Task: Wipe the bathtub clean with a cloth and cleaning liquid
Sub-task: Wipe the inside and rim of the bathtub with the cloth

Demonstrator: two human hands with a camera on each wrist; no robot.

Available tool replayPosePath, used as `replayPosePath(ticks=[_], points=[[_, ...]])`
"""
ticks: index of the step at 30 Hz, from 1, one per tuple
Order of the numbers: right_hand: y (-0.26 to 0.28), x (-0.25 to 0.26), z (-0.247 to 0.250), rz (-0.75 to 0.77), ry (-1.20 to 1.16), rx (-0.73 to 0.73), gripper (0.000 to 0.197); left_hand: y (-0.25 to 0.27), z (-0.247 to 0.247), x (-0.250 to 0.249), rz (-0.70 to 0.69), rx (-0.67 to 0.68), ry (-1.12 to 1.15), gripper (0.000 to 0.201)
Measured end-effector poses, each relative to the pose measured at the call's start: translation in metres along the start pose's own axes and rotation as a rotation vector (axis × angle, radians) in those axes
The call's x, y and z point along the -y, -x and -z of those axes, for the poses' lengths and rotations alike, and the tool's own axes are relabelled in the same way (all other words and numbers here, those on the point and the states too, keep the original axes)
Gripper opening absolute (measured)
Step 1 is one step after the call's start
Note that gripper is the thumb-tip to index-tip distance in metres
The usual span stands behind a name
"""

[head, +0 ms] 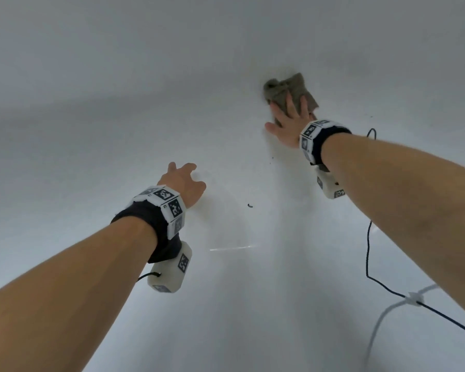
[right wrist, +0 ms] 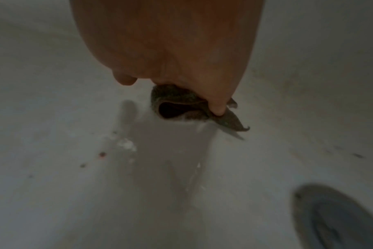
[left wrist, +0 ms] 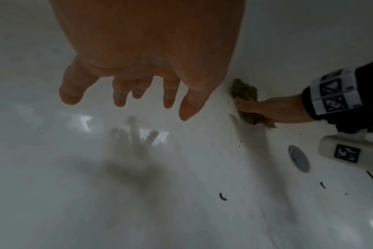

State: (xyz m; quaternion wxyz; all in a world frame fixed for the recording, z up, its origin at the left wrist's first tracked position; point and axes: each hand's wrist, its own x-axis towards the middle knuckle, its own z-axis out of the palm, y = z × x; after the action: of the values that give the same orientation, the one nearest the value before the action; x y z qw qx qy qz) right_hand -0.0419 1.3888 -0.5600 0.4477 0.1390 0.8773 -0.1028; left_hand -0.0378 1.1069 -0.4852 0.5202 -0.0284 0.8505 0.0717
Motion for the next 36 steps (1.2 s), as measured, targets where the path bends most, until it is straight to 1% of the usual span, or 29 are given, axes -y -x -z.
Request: replayPosePath(ticks=[2, 4, 6, 9, 12, 15, 18, 20, 23, 25, 27, 32, 34, 36], points=[[0.003, -0.017, -0.006, -0.064, -0.077, -0.014, 0.069, 0.0, -0.001, 0.001, 0.004, 0.009, -0.007, 0.058], [0.008, -0.019, -0.019, -0.079, -0.138, -0.028, 0.072, 0.001, -0.001, 0.005, 0.021, 0.025, -0.01, 0.057], [0.017, -0.012, -0.035, -0.051, -0.121, -0.018, 0.075, 0.004, -0.003, 0.011, 0.036, 0.047, -0.007, 0.056], [0.037, 0.003, -0.057, 0.036, -0.018, 0.036, 0.076, 0.01, -0.007, 0.024, 0.053, 0.079, -0.006, 0.058], [0.062, 0.023, -0.08, 0.151, 0.095, 0.126, 0.076, 0.016, -0.012, 0.035, 0.06, 0.08, 0.005, 0.057], [0.096, 0.042, -0.113, 0.316, 0.23, 0.226, 0.075, 0.024, -0.014, 0.045, 0.055, 0.056, 0.02, 0.056], [0.137, 0.042, -0.154, 0.499, 0.433, 0.415, 0.071, 0.03, -0.012, 0.056, 0.05, 0.049, 0.032, 0.056], [0.156, 0.031, -0.166, 0.545, 0.491, 0.518, 0.066, 0.034, -0.01, 0.063, 0.051, 0.05, 0.036, 0.056], [0.159, 0.027, -0.156, 0.525, 0.498, 0.59, 0.06, 0.042, -0.006, 0.073, 0.054, 0.054, 0.047, 0.056], [0.153, 0.038, -0.148, 0.522, 0.524, 0.602, 0.059, 0.046, -0.003, 0.08, 0.041, 0.05, 0.061, 0.055], [0.15, 0.059, -0.147, 0.514, 0.514, 0.56, 0.059, 0.049, 0.0, 0.089, 0.034, 0.038, 0.069, 0.054], [0.139, 0.135, -0.168, 0.525, 0.447, 0.426, 0.06, 0.059, 0.001, 0.123, 0.05, 0.009, 0.075, 0.053], [0.136, 0.167, -0.171, 0.539, 0.443, 0.404, 0.059, 0.063, 0.001, 0.136, 0.058, 0.007, 0.076, 0.053], [0.138, 0.193, -0.174, 0.551, 0.471, 0.417, 0.058, 0.067, 0.002, 0.15, 0.065, 0.008, 0.077, 0.052]])
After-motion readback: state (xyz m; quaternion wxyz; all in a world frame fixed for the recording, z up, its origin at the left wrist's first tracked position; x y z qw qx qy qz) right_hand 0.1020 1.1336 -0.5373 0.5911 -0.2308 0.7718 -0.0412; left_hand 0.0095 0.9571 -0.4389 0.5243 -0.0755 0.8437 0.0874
